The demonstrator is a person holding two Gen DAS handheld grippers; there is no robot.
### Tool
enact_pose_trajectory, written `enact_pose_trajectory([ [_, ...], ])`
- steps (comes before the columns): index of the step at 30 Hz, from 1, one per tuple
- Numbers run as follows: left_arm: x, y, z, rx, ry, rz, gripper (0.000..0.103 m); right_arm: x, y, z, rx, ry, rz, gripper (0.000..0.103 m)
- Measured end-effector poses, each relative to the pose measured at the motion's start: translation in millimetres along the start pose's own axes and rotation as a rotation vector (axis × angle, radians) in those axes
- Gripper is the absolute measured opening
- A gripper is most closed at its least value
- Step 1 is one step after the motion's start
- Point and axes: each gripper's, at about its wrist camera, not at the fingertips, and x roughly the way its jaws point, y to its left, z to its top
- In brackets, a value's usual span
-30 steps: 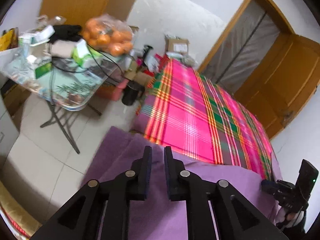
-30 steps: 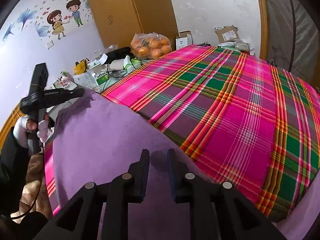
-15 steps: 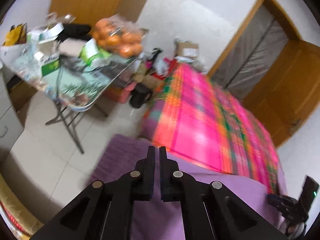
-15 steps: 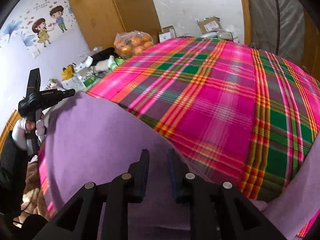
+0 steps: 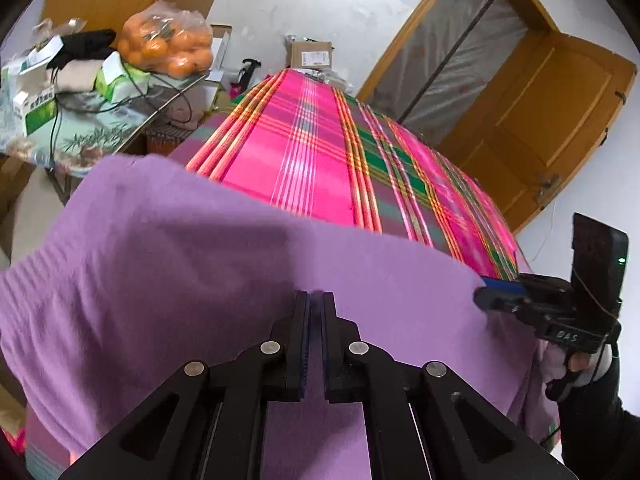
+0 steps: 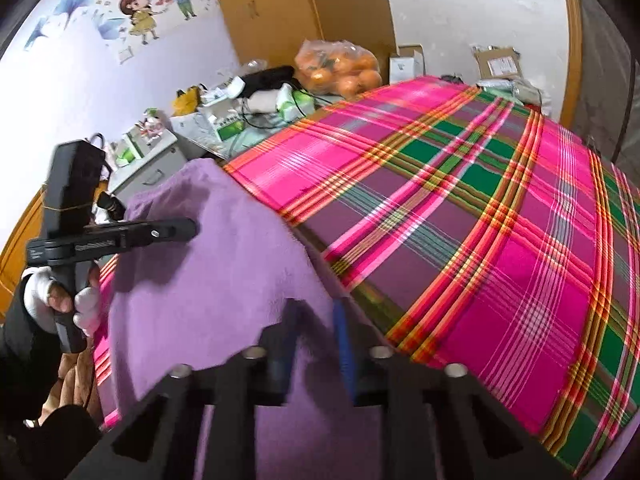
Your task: Fold clothes
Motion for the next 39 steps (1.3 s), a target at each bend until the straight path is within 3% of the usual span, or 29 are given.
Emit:
enact_pose_trajectory([
  [6,-1.2,1.7,-5.2,-0.014,-0.012,-0.005,0.004,7.5,17.5,-15.7,-0.052,0.056,0.051,0.015],
  [11,-3.8,3.5,-8.9,-0.028,-0.018,-0.012,0.005,12.3,16.4,-20.7,-0.010,0.070,0.083,0.016],
  [14,-3.3,4.6,-8.5,-0.031,-0.022,-0.013,0.005,11.5,19.4,-16.6,-0.011,0.087,0.117,0.026],
  [17,-2.8,4.4,-9.3,-0.031,-0.025,-0.015,0.005,0.9,12.8,-7.3,0.047,0.033,0.173,0.026],
  [20,-2.0,6.0,-9.0,-0.038,-0.028,-0.022,0.005,0.1,-8.2,2.8,0.154,-0.019,0.122,0.026],
  [24,-2.4,7.8,-9.7,-0.047,-0.030,-0.031,0.005,18.3,-24.0,2.6,0.227,0.009,0.061,0.008],
  [32,-2.6,10.4,-10.5,-0.064,-0.033,-0.049,0.005,30.5,5.6,-7.6,0.116,0.063,0.058,0.007],
  [39,-2.2,10.4,-11.4,-0.066,-0.036,-0.048,0.005,37.4,-3.1,-2.8,0.194,0.087,0.074,0.012],
])
